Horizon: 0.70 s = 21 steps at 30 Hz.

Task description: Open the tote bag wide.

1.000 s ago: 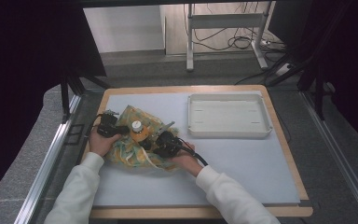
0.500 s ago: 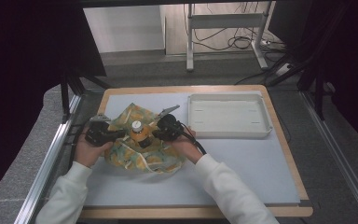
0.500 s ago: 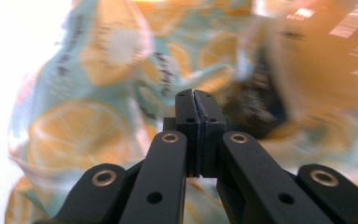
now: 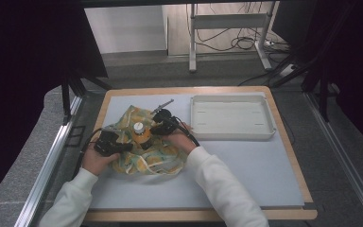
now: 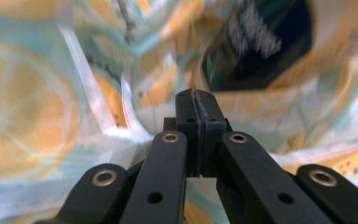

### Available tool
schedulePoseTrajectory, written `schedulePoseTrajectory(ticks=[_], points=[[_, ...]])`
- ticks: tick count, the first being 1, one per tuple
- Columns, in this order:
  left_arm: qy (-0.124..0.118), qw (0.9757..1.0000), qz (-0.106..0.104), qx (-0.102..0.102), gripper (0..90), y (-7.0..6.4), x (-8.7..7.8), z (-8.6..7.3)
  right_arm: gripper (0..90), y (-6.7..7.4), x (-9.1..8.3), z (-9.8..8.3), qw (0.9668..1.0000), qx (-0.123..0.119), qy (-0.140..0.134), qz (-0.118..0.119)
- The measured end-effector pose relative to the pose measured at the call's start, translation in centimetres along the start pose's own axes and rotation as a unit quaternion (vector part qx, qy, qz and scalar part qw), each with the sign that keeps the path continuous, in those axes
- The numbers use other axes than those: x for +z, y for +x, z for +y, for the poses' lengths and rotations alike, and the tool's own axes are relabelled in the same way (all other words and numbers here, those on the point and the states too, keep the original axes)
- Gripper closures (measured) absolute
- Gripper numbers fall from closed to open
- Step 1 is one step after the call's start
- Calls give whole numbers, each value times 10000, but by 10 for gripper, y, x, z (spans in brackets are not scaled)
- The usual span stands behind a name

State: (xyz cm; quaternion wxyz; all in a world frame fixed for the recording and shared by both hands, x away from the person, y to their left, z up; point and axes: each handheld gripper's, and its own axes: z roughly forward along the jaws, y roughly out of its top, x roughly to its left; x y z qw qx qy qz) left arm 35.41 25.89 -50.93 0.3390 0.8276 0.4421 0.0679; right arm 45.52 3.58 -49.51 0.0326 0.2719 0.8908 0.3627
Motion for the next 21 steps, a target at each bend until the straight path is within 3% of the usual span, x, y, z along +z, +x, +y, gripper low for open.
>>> schedulePoseTrajectory(ticks=[10,21], points=[[137,9999,-101,5,900,-2,2,-12,893,-10,9,2,9992,169,19,-363],[165,9996,-200,-61,900,-4,2,-19,893,-20,13,3,9977,372,42,-572]])
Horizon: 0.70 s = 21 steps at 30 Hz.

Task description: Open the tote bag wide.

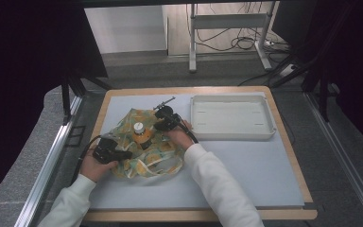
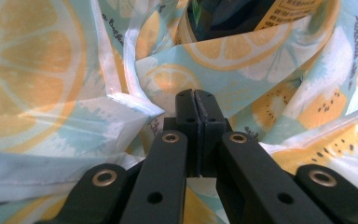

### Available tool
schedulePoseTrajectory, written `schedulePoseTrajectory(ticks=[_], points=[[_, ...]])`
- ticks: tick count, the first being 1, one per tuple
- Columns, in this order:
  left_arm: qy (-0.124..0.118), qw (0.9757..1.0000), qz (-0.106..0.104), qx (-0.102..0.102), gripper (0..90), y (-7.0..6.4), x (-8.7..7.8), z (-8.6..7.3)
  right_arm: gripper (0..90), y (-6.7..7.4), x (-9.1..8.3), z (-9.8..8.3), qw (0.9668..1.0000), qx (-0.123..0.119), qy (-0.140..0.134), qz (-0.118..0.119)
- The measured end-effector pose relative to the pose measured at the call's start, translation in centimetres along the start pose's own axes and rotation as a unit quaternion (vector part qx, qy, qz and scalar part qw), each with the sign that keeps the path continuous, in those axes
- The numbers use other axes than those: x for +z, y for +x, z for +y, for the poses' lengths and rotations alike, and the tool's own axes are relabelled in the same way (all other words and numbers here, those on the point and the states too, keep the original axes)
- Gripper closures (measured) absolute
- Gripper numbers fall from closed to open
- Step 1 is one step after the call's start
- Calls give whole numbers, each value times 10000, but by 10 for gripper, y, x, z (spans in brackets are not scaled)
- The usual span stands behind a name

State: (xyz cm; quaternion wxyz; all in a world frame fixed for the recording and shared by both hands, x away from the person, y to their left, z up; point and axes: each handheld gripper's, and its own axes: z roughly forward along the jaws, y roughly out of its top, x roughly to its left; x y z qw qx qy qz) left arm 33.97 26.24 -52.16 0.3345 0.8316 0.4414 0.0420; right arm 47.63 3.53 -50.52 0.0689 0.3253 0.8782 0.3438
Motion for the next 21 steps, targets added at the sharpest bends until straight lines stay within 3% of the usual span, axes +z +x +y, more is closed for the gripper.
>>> schedulePoseTrajectory(ticks=[9,15,21], points=[[22,10000,-40,-7,900,1,1,-1,892,-9,3,1,9996,206,46,-169],[-6,10000,-26,5,900,2,-1,-1,892,-11,3,1,9996,228,71,-151],[-310,9995,-4,-58,900,2,-11,0,893,-4,-8,4,9999,119,-116,-34]])
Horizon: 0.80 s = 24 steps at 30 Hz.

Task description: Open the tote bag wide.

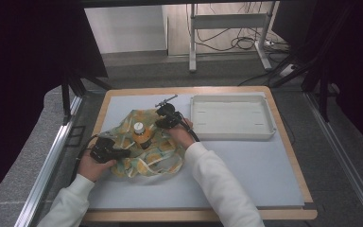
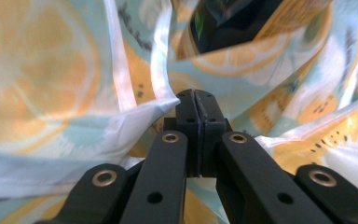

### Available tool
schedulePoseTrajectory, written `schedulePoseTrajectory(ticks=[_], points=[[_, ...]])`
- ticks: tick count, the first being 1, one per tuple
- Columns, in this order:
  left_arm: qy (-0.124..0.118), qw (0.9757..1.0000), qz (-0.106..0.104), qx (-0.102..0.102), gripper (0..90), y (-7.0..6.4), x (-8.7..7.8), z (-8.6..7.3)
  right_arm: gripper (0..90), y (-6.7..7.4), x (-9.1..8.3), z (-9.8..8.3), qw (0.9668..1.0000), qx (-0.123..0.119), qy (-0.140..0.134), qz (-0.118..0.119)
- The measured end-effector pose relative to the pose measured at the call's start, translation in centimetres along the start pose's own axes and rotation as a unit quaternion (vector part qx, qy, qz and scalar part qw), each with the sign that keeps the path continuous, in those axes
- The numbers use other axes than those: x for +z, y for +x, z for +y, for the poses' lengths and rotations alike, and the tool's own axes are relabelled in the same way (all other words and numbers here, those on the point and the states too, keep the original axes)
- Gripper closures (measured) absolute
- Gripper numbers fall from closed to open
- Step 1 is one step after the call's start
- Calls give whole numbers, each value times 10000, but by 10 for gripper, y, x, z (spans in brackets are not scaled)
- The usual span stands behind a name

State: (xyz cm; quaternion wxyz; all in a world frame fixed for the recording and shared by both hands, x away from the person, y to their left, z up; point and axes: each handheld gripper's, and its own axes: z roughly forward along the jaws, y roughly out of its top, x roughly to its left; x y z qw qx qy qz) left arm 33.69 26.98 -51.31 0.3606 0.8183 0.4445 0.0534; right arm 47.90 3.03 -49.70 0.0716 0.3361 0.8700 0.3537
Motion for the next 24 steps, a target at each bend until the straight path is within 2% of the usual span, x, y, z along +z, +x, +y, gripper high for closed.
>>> schedulePoseTrajectory(ticks=[3,6,11,16,20,24], points=[[-344,9994,38,-27,900,-3,-12,3,893,5,-9,2,9998,-88,-176,98],[-702,9975,121,38,900,-7,-28,6,892,11,-19,3,9991,-202,-307,201],[-1116,9935,189,90,900,-12,-48,6,893,19,-37,2,9978,-355,-459,322],[-1347,9904,202,221,900,-21,-61,5,893,25,-61,-6,9957,-498,-630,466],[-1521,9878,210,258,900,-30,-67,-1,892,27,-85,-25,9933,-618,-793,565],[-1534,9874,169,349,900,-45,-67,-7,892,26,-104,-47,9923,-617,-834,681]])
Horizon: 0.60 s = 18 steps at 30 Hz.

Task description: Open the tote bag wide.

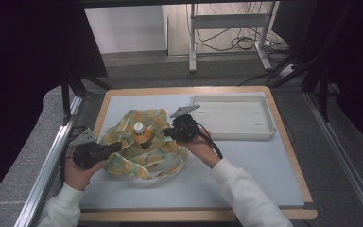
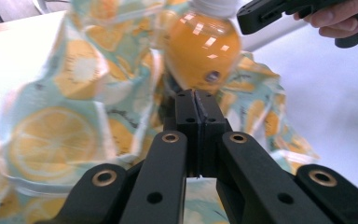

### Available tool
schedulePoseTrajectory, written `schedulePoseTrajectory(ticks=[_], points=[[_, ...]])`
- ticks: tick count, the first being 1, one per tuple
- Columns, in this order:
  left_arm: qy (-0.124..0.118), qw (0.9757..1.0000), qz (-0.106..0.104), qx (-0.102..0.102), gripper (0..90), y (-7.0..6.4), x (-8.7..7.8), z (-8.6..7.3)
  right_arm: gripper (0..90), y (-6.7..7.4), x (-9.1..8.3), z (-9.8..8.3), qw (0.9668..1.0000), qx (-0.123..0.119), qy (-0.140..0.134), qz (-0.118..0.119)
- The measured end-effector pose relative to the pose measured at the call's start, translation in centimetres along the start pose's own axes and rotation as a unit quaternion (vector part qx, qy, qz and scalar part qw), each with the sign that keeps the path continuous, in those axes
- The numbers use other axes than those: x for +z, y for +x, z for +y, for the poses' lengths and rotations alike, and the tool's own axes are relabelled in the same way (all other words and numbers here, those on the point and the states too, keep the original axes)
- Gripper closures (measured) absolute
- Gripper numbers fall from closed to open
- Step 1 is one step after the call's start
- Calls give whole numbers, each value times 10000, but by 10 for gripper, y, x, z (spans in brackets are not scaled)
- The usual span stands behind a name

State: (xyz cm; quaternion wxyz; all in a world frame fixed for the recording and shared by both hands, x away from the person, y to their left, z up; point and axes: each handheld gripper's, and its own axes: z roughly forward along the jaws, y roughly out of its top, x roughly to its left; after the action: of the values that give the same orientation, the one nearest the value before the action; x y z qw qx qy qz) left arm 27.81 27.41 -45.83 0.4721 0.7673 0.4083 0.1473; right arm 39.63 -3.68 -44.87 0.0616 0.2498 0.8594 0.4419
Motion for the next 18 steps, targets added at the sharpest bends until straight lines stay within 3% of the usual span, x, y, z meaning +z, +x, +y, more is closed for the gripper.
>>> schedulePoseTrajectory(ticks=[12,15,18], points=[[77,10000,14,22,885,-27,-2,-19,868,15,-39,-47,9998,-61,-29,175],[-37,9999,148,54,784,-38,-4,-27,841,20,-46,-59,9997,-124,-68,211],[-160,9997,160,76,645,-44,-6,-30,706,23,-51,-68,9994,-220,-84,253]])
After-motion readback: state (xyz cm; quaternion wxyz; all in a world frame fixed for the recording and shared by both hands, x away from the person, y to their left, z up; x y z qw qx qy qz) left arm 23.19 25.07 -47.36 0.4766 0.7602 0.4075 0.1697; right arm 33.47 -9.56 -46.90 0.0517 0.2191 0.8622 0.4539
